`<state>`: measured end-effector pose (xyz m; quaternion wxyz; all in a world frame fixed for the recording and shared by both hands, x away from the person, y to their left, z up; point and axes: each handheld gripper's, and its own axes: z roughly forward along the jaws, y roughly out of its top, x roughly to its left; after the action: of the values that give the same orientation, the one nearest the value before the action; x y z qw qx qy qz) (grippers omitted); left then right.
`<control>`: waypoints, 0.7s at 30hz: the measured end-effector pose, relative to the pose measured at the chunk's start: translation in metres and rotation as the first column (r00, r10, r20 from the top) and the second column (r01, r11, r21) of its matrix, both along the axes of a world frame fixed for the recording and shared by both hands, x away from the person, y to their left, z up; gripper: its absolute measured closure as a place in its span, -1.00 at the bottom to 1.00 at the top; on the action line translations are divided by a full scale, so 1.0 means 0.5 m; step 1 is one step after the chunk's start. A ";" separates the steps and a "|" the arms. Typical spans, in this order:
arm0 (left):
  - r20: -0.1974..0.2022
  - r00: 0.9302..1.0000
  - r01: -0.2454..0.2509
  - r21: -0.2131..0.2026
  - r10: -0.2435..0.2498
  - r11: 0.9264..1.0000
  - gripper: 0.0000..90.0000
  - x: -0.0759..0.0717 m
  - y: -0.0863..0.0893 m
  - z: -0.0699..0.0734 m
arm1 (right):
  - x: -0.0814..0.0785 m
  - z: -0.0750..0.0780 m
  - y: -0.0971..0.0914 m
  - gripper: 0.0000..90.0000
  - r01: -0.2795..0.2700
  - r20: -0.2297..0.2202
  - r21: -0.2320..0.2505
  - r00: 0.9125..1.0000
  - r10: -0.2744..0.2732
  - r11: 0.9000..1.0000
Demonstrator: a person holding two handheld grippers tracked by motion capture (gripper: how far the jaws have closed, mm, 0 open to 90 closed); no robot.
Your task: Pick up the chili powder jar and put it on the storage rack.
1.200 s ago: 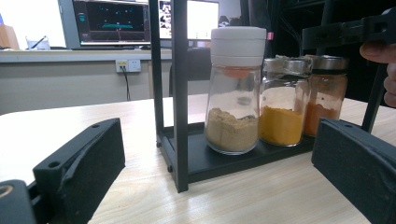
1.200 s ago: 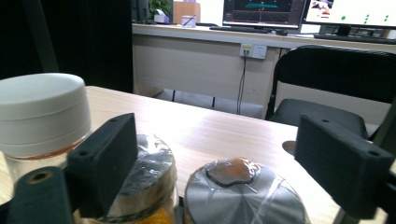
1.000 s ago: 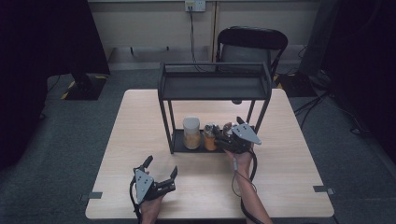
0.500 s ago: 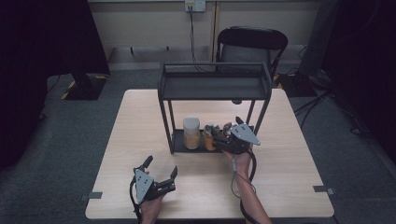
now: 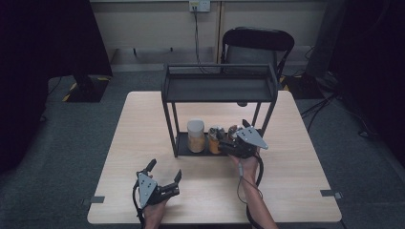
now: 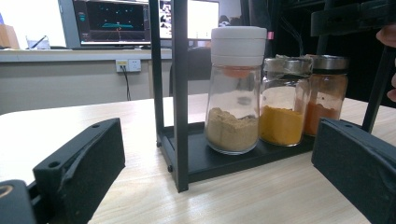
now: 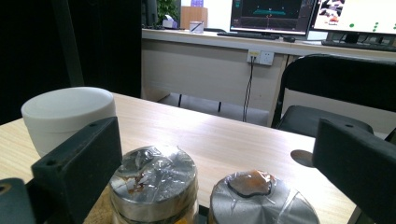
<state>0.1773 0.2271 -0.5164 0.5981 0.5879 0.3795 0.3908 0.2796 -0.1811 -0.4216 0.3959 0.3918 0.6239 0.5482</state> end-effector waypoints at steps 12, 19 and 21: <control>0.000 1.000 -0.001 0.001 0.001 1.000 -0.95 0.000 0.000 0.000 | -0.014 0.003 -0.008 -1.00 -0.019 0.008 0.013 1.000 0.019 1.000; 0.001 1.000 -0.002 0.001 0.002 1.000 -0.95 0.000 0.000 0.000 | -0.022 0.009 -0.016 -1.00 -0.029 -0.006 0.023 1.000 0.029 0.999; 0.001 1.000 -0.001 0.001 0.001 1.000 -0.95 0.000 0.000 0.000 | -0.026 0.008 -0.018 -1.00 -0.027 -0.009 0.027 1.000 0.027 0.999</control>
<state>0.1771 0.2269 -0.5165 0.5979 0.5876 0.3794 0.3916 0.2667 -0.1900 -0.4175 0.3801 0.3913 0.6235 0.5601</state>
